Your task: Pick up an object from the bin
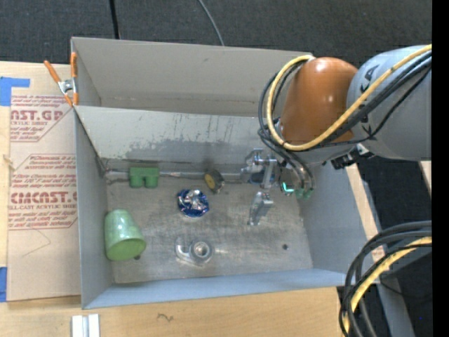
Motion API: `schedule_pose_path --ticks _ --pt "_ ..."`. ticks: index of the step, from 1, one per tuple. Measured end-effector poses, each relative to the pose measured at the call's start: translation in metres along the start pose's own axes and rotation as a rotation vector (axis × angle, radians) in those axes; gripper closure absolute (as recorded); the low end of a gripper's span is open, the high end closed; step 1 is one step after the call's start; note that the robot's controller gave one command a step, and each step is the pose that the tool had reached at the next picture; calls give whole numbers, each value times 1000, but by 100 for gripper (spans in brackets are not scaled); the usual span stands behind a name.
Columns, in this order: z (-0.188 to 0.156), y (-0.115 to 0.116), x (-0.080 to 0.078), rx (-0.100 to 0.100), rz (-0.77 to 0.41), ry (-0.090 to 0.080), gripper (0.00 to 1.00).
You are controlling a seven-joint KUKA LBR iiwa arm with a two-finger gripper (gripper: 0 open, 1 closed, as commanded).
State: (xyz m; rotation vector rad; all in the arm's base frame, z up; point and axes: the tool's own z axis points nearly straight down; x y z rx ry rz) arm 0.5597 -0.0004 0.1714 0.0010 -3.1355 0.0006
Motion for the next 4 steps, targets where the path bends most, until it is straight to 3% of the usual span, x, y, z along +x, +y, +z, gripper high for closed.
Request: schedule_pose_path --ticks 1,2,3,4 --pt "102 55 24 1 -105 -13 0" --pt "34 90 -17 -2 -196 -16 0" --pt "97 104 -26 0 -417 -15 0" --pt "96 104 -27 0 -415 -22 100"
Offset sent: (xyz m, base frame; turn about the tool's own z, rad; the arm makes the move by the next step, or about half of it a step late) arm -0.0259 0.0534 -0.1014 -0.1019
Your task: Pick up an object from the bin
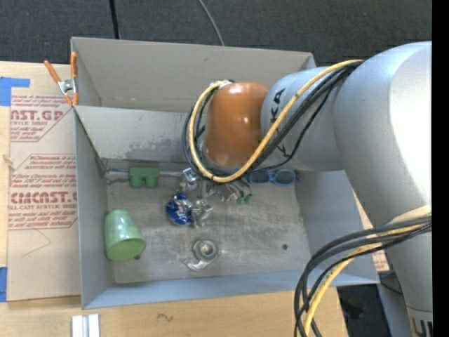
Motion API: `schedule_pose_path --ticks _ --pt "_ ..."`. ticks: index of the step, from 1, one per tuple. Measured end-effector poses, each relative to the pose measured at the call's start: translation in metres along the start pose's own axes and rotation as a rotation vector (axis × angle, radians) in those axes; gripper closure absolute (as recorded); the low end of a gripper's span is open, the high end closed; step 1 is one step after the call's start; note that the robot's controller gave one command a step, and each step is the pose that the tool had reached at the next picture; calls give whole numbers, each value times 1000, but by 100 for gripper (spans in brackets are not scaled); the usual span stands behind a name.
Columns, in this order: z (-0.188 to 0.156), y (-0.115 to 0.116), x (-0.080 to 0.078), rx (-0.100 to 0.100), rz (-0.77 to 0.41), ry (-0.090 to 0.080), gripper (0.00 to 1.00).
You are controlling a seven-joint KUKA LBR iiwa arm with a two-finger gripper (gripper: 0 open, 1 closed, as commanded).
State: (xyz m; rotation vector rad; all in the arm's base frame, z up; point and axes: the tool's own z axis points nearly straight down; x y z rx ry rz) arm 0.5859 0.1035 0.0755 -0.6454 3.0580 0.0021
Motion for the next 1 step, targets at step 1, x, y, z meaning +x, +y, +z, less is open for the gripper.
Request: schedule_pose_path --ticks 1 --pt "-124 9 44 -2 -200 8 100"
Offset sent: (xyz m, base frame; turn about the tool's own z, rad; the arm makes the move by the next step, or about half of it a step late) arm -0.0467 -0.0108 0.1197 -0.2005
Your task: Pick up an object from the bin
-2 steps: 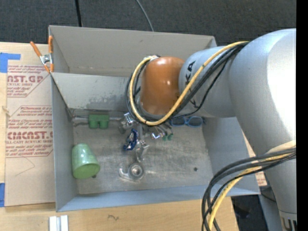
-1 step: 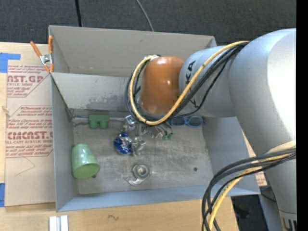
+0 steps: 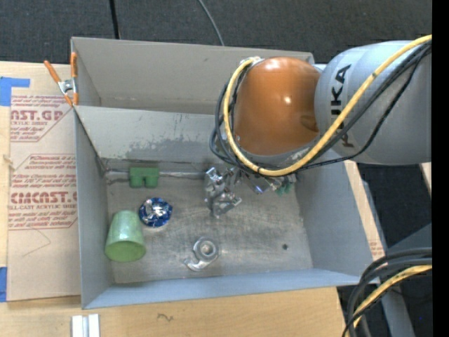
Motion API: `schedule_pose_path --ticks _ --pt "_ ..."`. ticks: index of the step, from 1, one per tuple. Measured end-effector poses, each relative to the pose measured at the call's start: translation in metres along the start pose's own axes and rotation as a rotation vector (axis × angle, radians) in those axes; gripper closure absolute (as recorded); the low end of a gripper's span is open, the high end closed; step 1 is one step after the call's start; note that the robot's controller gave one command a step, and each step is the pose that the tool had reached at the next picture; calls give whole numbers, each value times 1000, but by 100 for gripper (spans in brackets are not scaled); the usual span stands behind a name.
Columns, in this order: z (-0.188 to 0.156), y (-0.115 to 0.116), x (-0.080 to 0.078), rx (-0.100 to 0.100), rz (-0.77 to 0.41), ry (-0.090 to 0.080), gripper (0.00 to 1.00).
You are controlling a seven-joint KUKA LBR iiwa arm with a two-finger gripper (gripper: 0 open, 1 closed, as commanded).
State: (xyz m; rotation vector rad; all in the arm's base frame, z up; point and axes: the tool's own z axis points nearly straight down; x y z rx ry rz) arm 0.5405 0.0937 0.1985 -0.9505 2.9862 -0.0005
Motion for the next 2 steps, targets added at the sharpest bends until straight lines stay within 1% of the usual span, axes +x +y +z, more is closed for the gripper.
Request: schedule_pose_path --ticks 1,2 --pt "4 1 1 -3 0 4 0" --pt "118 28 -16 -2 22 14 0"
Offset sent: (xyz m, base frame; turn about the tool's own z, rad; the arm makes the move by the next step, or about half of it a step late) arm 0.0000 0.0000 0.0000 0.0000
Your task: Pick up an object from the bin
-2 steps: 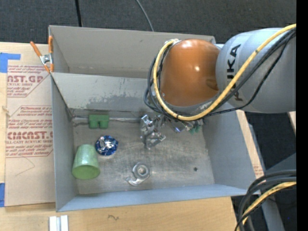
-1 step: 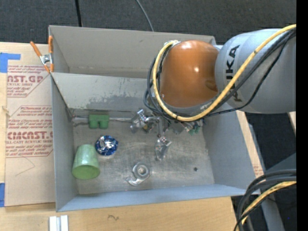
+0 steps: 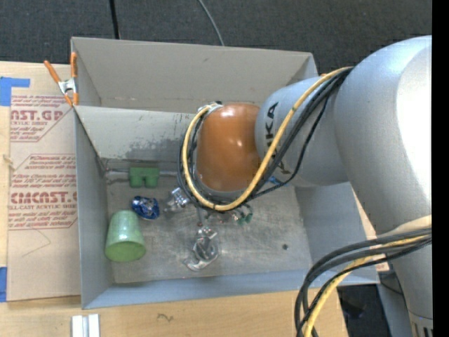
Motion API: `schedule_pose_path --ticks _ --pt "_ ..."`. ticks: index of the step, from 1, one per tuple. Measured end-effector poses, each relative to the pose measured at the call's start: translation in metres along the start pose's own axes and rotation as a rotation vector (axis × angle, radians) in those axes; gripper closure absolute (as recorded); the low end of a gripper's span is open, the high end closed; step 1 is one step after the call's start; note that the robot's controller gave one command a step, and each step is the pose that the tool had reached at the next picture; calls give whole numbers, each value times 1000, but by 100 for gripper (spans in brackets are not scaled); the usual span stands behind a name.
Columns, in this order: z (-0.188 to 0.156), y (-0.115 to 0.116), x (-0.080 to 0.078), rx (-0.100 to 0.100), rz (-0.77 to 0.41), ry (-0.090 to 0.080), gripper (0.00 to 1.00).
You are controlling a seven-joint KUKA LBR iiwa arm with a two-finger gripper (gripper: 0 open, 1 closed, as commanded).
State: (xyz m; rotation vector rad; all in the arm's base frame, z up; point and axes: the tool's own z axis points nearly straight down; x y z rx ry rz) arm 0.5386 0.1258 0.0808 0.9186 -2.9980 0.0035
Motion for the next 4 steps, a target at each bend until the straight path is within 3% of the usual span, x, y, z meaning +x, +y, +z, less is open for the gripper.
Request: schedule_pose_path --ticks 1,2,3,4 --pt "-27 -4 62 0 -341 -5 0" --pt "10 -27 79 2 -468 -17 0" --pt "9 -28 80 2 -468 -9 100" --pt "-127 -70 93 7 -608 -11 100"
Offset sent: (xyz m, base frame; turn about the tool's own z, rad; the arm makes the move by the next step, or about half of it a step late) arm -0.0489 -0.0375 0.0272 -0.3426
